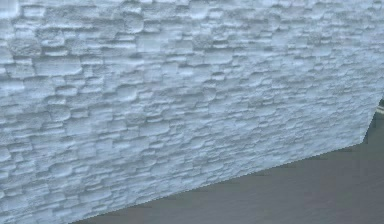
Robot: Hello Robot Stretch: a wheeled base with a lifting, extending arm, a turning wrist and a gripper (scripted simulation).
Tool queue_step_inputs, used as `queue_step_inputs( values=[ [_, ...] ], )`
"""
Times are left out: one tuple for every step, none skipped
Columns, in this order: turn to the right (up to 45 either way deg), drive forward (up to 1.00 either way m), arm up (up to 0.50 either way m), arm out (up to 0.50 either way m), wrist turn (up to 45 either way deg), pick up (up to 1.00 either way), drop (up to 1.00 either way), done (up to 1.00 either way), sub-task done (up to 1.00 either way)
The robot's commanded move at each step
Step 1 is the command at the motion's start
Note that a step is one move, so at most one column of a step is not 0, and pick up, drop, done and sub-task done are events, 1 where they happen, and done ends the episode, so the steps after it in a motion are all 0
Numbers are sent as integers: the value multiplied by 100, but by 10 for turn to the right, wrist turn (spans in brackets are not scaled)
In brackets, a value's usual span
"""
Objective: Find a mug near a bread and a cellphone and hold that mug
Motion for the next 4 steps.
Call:
queue_step_inputs(
  values=[
    [0,0,0,0,60,0,0,0,0],
    [0,0,-12,0,0,0,0,0,0],
    [0,0,0,0,0,100,0,0,0],
    [0,0,10,0,0,0,0,0,0]
  ],
)
